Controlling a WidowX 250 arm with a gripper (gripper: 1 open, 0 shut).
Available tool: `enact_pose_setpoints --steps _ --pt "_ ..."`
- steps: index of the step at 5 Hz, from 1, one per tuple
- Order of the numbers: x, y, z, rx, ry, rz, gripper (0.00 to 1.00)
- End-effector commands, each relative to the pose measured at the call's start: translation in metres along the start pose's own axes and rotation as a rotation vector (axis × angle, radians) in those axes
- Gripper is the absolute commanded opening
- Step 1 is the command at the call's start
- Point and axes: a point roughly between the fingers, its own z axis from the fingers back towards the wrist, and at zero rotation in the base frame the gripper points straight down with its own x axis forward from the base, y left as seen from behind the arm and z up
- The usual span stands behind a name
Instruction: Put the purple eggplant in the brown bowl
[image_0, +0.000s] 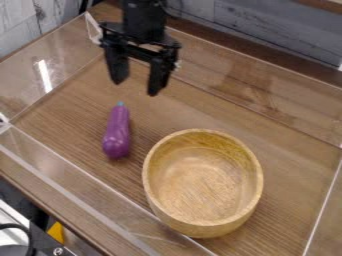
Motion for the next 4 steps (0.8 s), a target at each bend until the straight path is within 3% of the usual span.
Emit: enact_pose_setpoints --steps 1,4 --pt "-0.003 0.019 0.008 0.015 -0.077 0.015 1.00" --pt "-0.005 0.027 -0.014 0.000 -0.070 0.044 1.00"
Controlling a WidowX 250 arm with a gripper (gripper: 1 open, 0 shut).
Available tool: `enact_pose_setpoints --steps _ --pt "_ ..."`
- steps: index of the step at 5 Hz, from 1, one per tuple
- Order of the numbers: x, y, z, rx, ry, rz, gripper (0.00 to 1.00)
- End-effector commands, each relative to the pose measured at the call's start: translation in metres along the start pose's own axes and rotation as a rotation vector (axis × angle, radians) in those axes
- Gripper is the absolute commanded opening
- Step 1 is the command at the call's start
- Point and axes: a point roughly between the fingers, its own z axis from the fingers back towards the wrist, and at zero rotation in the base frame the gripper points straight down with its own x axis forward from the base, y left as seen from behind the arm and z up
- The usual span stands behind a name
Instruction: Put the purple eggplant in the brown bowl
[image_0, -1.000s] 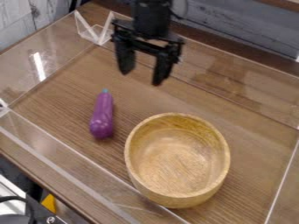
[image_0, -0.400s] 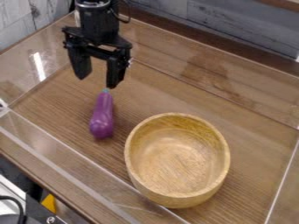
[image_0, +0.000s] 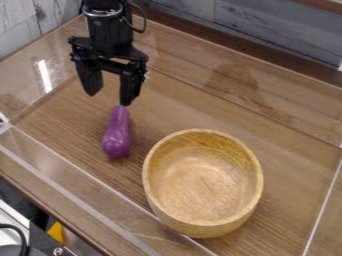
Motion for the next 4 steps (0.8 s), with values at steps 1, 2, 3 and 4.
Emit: enact_pose_setpoints --steps 1,2,3,4 --pt "0.001 0.004 0.001 0.001 -0.024 0.011 1.00" --pt "0.000 0.004 -0.005 -0.006 -0.022 0.019 1.00" --pt "-0.001 0.005 -0.010 -0.014 -0.022 0.024 1.00" --pt "-0.001 0.005 -0.016 -0.021 -0.021 0.028 1.00"
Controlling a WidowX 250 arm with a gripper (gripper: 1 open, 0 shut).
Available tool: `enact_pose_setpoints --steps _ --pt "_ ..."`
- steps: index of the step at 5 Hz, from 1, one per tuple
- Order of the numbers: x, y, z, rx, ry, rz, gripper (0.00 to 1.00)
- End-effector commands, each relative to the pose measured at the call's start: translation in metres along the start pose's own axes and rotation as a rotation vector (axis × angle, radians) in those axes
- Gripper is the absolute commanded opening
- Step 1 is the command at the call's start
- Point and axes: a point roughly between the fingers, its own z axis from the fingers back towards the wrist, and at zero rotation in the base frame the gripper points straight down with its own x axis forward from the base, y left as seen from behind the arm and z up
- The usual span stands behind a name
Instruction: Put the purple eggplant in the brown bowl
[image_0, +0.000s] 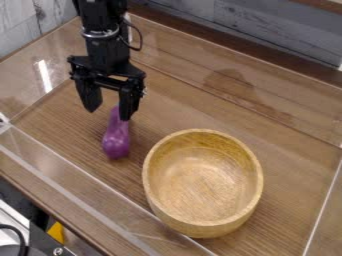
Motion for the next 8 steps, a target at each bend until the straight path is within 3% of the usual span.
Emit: enact_pose_setpoints --steps 1,7,8 --pt "0.003 0.004 0.001 -0.002 -0.033 0.003 1.00" --pt "0.006 0.002 -0.024 -0.037 -0.040 0.020 1.00" --pt "0.007 0.002 -0.026 -0.044 -0.043 0.019 0.00"
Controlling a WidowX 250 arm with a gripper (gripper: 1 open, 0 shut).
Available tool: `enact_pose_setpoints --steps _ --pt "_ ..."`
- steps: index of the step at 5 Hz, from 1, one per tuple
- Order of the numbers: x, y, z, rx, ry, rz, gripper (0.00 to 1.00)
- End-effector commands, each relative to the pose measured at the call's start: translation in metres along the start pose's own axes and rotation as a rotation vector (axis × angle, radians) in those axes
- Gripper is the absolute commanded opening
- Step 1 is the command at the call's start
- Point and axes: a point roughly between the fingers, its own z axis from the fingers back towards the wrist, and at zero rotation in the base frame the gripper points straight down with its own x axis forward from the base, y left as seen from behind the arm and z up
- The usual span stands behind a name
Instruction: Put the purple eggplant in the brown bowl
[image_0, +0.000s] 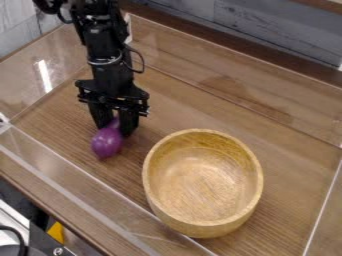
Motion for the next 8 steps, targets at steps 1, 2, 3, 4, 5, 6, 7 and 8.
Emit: enact_pose_setpoints --steps 1,2,3,4,5,6,7,8 --pt "0.001 0.002 0.014 -0.001 -0.026 0.017 0.00" --pt "0.000 -0.001 0.022 -0.007 -0.025 0.021 0.00" --pt "-0.002 -0.004 0.033 -0.015 -0.028 0.023 0.00" --pt "-0.004 -0.017 0.053 -0.032 -0.041 0.015 0.00" --pt "-0.012 -0.044 0.074 -0.056 -0.056 -0.015 0.00" --pt "-0.022 -0.078 0.080 -0.069 -0.057 -0.074 0.00" --pt "-0.031 -0.111 0.073 -0.071 -0.058 -0.125 0.00" --pt "-0.039 -0.142 0.062 -0.062 -0.059 -0.189 0.00"
